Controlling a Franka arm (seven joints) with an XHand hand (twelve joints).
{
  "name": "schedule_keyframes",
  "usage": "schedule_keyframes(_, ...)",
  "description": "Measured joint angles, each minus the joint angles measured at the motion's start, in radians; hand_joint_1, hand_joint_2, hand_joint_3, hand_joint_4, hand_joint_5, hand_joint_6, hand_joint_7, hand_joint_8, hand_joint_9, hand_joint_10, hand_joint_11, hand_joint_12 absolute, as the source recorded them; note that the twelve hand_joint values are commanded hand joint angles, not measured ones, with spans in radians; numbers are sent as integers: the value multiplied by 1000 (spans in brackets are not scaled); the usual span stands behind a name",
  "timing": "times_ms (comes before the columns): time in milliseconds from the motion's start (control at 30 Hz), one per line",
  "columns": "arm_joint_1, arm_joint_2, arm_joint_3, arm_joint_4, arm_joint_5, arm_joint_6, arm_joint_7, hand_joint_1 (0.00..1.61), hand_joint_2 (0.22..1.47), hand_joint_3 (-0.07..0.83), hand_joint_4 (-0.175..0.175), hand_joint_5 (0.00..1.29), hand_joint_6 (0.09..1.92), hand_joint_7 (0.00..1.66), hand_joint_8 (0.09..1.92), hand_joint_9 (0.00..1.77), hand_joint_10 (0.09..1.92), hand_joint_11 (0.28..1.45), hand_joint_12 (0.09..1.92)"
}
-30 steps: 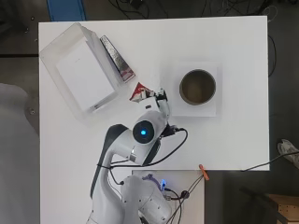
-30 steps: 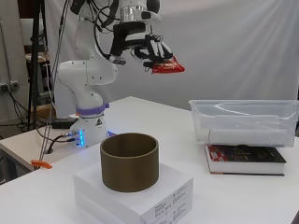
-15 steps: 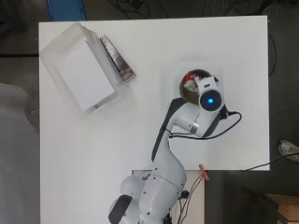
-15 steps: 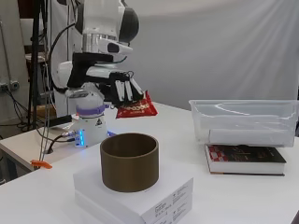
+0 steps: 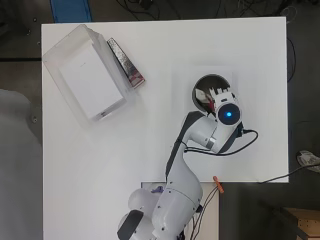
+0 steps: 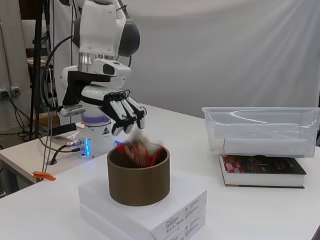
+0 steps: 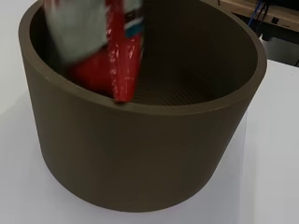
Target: Teleoperate dual arm-hand system to remove items from a box
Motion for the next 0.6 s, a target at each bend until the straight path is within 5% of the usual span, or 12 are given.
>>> schedule_keyframes(67, 5, 11, -1, 6, 63, 5, 40, 92, 820, -3, -38, 64, 121, 215, 170, 358, 246, 474, 199)
schedule_keyframes(133, 8, 14, 5, 11, 69, 0, 92, 24, 815, 5, -33, 31, 87, 152, 87, 294, 87, 448, 87)
schedule_keyframes(233, 17, -6, 21, 9, -35, 5, 196, 2, 917, 9, -5, 188, 87, 293, 87, 429, 87, 511, 87)
schedule_keyframes(300, 25, -20, 31, 19, -82, -12, 242, 0, 971, 8, -16, 269, 87, 378, 87, 499, 87, 546, 87)
schedule_keyframes(467, 70, -74, 43, 73, 36, -230, 297, 0, 983, 2, -46, 269, 87, 389, 87, 511, 87, 551, 87)
schedule_keyframes(600, 129, -231, 53, 38, 81, -278, 357, 0, 979, 0, -70, 253, 87, 373, 87, 503, 87, 556, 87)
